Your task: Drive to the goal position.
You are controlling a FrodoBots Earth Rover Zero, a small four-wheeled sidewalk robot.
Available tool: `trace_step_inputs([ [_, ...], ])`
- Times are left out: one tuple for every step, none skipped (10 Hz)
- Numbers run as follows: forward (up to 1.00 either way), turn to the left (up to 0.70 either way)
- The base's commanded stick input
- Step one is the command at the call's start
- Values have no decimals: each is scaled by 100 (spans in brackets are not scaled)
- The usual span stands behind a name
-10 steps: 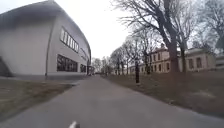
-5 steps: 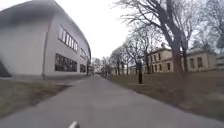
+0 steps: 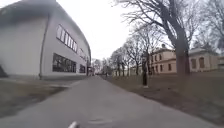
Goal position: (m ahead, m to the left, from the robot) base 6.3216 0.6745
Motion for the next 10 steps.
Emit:
trace_step_inputs([
  [100, 0],
  [100, 0],
  [100, 0],
  [100, 0],
  [100, 0],
  [100, 0],
  [100, 0],
  [100, 0],
  [100, 0],
  [100, 0],
])
